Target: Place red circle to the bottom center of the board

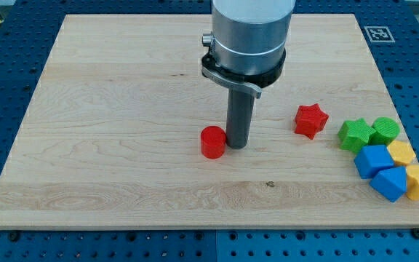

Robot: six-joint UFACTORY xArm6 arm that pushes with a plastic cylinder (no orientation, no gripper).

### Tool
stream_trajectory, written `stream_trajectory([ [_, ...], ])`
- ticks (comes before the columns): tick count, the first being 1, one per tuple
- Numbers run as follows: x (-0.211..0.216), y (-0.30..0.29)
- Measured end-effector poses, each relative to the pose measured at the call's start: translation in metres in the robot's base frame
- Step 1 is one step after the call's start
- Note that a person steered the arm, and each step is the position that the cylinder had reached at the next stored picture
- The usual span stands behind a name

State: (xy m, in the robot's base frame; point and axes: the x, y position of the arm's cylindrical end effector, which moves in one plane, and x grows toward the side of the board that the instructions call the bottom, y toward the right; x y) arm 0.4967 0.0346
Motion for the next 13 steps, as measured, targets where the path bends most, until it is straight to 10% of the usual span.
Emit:
stream_trajectory([
  [1, -0.044, -0.009],
  [13, 0.035, -0.037],
])
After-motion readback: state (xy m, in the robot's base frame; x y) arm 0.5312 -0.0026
